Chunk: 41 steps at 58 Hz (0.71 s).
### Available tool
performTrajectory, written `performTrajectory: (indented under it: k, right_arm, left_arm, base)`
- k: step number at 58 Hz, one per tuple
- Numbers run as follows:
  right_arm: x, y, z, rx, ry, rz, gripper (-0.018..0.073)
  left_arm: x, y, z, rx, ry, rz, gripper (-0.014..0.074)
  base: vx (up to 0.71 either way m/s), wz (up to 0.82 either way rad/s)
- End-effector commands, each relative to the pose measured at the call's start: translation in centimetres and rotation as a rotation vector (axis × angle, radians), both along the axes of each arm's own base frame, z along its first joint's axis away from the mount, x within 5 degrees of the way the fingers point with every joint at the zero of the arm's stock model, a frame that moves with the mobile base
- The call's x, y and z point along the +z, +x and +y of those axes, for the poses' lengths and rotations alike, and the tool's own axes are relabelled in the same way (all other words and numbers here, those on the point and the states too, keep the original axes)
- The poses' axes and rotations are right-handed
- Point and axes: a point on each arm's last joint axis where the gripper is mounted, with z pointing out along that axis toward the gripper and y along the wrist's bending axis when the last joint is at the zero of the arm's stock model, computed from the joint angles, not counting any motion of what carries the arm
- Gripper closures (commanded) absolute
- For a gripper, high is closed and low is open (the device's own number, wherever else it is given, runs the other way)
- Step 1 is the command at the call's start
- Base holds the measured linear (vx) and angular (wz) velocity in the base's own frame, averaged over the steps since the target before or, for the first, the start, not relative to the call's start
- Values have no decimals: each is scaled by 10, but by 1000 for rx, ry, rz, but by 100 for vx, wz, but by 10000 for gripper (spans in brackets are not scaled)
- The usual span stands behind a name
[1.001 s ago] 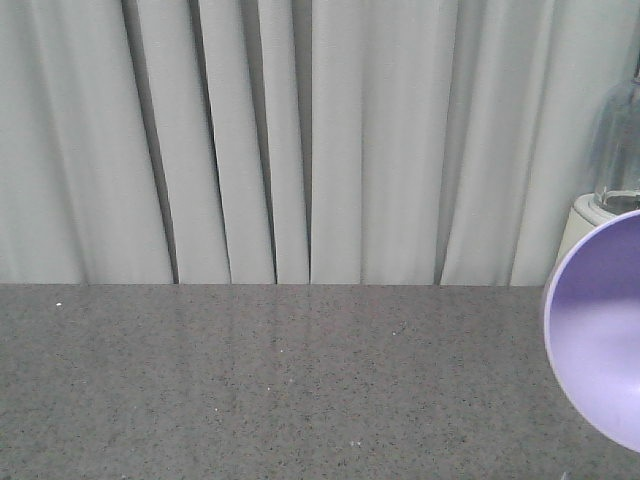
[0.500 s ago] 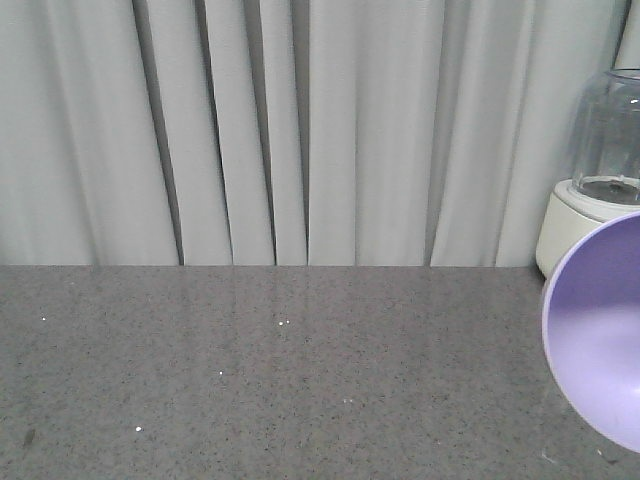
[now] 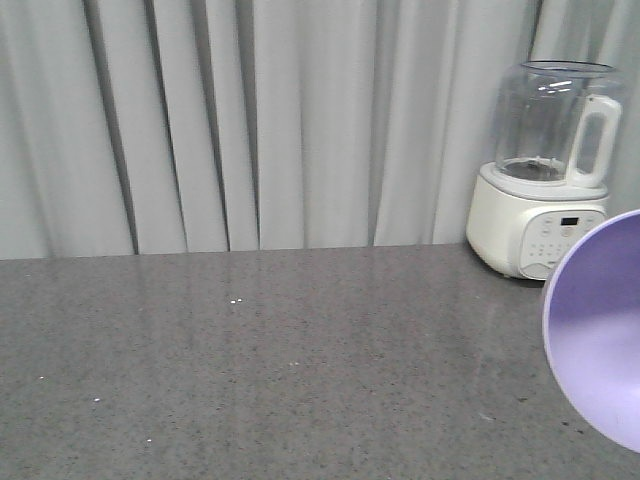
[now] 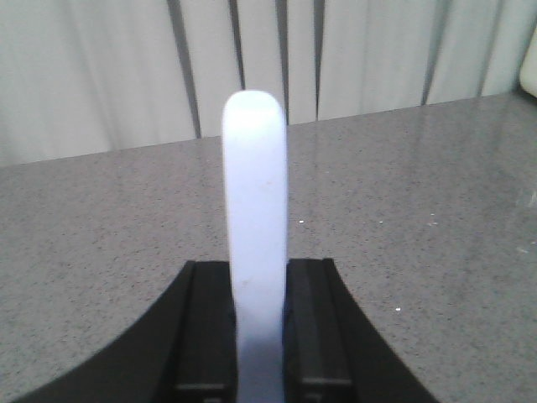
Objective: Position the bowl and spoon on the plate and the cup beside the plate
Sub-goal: 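Drive the base, holding spoon and bowl, to the counter with the blue plate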
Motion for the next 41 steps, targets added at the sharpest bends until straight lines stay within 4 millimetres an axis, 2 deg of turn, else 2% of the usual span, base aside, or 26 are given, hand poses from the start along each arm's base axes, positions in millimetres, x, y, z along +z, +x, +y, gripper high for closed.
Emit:
performTrajectory:
  k: [1,21,41]
  right_arm:
    - [16,-1,-1,-13,2,-114,568]
    - [16,-1,-1,-13,2,-116,568]
    - [16,-1,-1,-14,-1,-116,568]
  left_arm:
    - [14,1,-1,-10,-17,-96,599]
    - [14,1,-1,-10,-17,-95,599]
    - [14,1,-1,-10,-17,-95,599]
  base:
    - [-10,-36]
    - [-9,-42]
    - [-7,-67]
